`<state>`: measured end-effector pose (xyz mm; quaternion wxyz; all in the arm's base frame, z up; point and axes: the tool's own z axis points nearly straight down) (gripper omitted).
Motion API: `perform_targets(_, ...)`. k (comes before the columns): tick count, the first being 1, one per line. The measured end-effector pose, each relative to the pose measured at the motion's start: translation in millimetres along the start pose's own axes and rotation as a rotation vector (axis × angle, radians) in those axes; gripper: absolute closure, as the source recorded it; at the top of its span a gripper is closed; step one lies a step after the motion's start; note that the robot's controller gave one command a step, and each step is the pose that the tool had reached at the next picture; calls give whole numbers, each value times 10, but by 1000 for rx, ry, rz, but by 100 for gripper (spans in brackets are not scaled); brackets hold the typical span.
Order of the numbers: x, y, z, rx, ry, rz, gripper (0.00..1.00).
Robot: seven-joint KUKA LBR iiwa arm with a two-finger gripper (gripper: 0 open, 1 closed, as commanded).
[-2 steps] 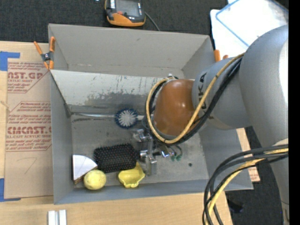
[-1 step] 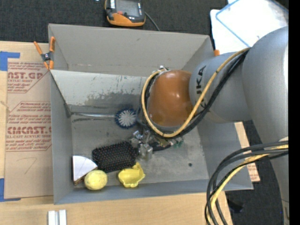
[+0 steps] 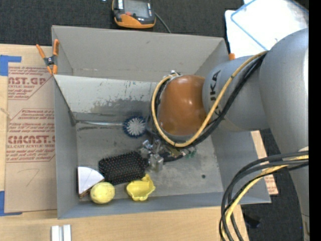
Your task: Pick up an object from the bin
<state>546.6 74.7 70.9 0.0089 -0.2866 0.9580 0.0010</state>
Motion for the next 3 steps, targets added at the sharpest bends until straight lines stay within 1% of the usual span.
perform_targets(1, 7, 9, -222, -1, 4, 1, 100)
perform_targets(2, -4, 11, -357, 0, 1, 1, 100)
perform_targets(3, 6, 23, -609, -4, 6, 1, 100)
